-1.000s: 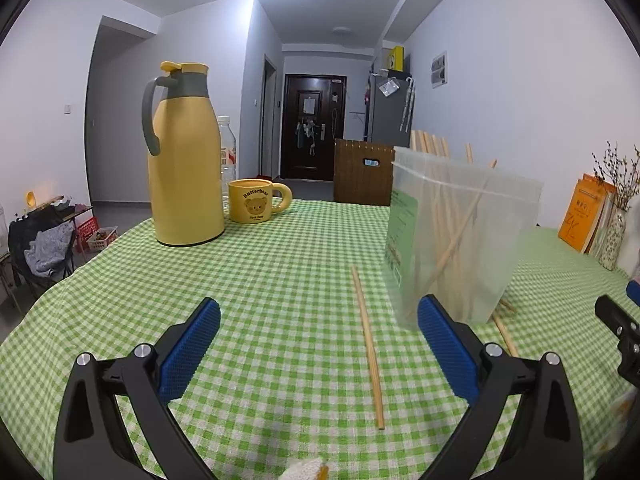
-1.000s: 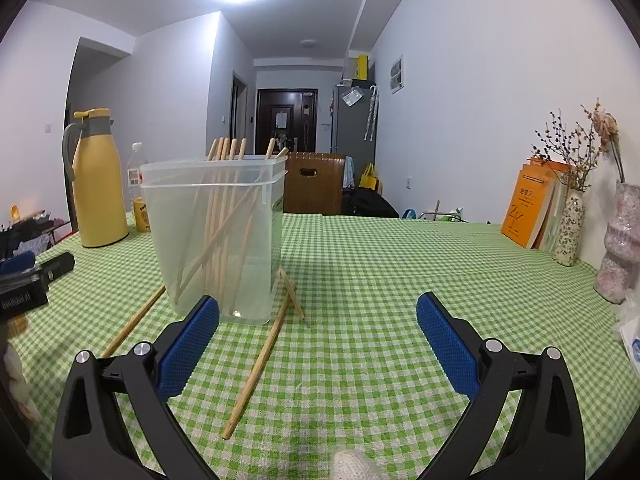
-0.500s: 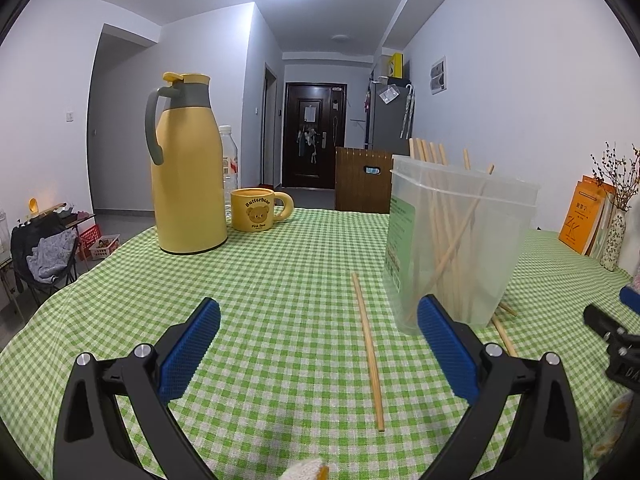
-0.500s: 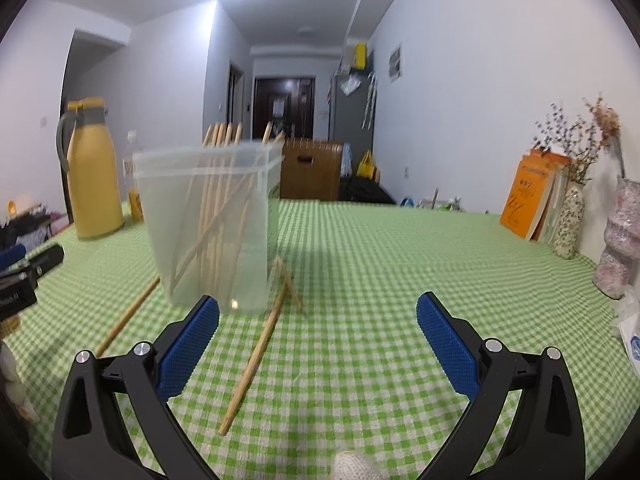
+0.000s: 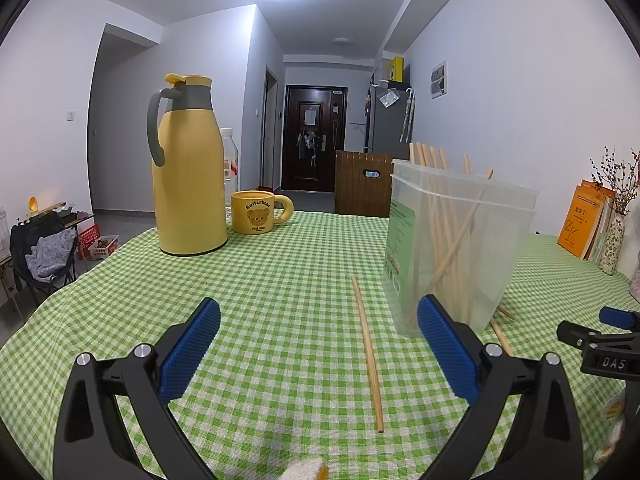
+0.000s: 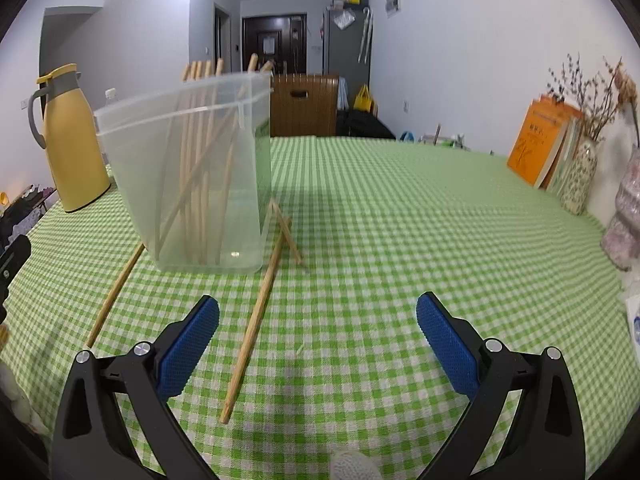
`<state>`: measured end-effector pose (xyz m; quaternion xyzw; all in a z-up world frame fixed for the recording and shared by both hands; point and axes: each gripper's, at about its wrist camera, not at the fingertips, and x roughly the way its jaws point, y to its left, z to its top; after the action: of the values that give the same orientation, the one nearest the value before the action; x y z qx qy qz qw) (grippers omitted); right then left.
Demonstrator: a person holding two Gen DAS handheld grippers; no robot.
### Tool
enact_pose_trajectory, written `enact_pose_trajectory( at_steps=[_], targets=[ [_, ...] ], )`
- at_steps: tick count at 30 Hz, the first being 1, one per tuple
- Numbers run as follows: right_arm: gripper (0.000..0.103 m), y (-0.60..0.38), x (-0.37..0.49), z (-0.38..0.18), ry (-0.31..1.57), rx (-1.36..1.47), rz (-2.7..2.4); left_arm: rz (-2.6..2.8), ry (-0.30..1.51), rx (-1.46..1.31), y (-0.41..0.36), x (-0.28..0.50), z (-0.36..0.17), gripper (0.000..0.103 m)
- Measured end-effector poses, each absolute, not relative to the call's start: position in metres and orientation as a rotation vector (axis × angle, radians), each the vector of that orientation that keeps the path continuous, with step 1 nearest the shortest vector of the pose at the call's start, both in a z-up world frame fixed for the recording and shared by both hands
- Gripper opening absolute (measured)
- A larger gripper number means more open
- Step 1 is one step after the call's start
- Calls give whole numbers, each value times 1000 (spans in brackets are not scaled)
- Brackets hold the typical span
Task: Organize utensils
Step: 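Lower the right tool onto a chopstick beside the container and close it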
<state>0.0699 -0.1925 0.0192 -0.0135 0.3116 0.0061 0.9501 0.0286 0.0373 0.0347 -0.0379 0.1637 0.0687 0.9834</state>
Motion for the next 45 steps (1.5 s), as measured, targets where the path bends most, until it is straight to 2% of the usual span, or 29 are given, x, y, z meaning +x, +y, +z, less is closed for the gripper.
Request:
enact_pose_trajectory(
  at_steps=[5,7,9,11,14,20,24,30,35,45],
  targets=[
    [95,-191,76,19,684,-36,47,139,328,-77,37,28,35,96],
    [92,-193,79,21,703,-28,71,139,330,-79,37,28,35,96],
    [74,-194,87,23,732,-30,91,139,331,-82,38,28,35,96],
    [71,-190,94,22,752,-64,96,139,332,-85,38,29,35,96],
    [53,-184,112,11,837,-78,138,136,333,-88,39,29,35,96],
    [45,-174,141,0,952,-31,189,129,332,-92,40,29,35,96],
    [33,-166,161,-4,1015,-21,187,123,334,-94,40,29,35,96],
    [27,-165,185,-4,1055,0,165,121,334,-97,41,29,34,96],
    [27,-171,197,10,1009,-77,133,118,330,-92,40,28,34,96],
    [27,-175,230,-7,998,-194,182,117,335,-93,40,29,34,96]
  ],
)
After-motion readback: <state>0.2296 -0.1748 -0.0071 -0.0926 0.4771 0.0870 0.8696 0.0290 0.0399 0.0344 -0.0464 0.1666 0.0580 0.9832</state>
